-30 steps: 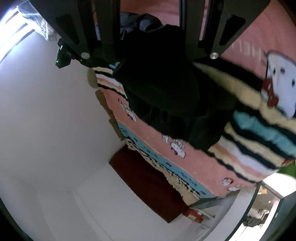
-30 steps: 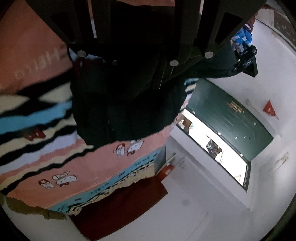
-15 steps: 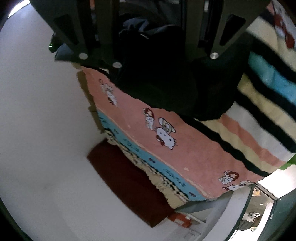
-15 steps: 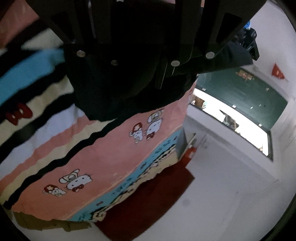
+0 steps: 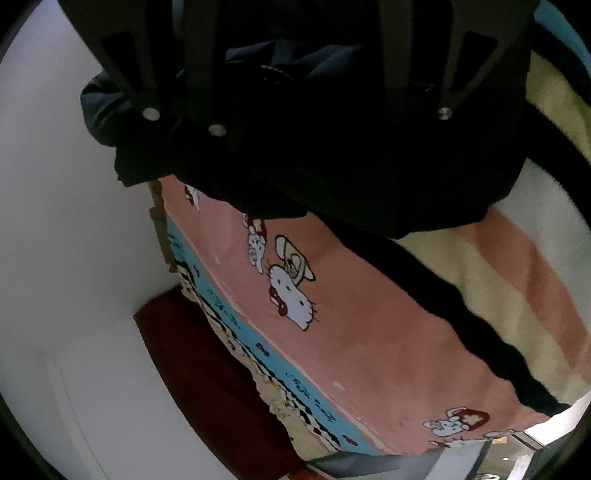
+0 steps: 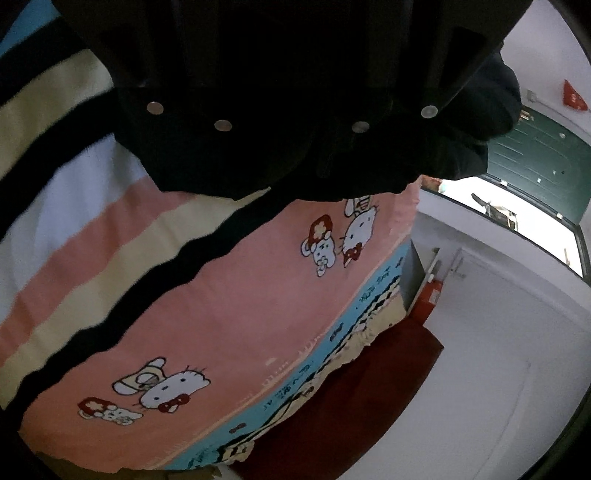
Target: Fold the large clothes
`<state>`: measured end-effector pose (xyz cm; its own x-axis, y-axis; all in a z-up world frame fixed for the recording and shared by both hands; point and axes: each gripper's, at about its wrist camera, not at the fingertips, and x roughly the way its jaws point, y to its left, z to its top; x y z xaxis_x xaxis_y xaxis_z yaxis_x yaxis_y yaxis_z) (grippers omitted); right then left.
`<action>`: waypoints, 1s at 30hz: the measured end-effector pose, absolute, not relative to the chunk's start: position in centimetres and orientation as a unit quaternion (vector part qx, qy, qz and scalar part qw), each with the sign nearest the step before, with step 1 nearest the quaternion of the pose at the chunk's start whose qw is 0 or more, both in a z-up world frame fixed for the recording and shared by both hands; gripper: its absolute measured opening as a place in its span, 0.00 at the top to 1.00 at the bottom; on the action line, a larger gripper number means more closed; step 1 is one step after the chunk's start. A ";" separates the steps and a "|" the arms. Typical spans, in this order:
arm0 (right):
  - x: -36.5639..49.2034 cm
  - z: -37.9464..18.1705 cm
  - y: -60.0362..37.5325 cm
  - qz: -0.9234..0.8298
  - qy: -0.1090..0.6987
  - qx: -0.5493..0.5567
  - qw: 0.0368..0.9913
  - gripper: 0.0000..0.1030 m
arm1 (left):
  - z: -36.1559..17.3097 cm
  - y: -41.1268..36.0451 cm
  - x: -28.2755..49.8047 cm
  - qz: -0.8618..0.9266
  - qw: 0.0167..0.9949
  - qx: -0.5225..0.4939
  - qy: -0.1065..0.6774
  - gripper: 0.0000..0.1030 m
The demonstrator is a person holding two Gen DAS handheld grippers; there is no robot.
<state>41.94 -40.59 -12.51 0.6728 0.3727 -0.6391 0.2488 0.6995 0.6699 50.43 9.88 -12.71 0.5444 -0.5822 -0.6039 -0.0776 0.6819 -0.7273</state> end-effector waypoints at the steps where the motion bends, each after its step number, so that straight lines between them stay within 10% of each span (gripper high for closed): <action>1: 42.2 -12.5 -40.6 0.038 0.404 0.383 0.830 0.74 | -12.6 10.0 50.5 -0.163 0.796 -0.370 0.450 0.63; 6: 41.8 -12.0 -41.1 0.042 0.401 0.385 0.830 0.63 | -9.8 11.8 49.5 -0.213 0.787 -0.421 0.398 0.47; 10: 41.0 -9.7 -41.6 0.034 0.380 0.362 0.851 0.22 | -6.8 14.1 48.5 -0.202 0.790 -0.450 0.364 0.45; 30: 22.7 0.7 -38.2 0.023 0.358 0.264 0.896 0.16 | 3.6 16.3 26.3 -0.145 0.869 -0.321 0.348 0.45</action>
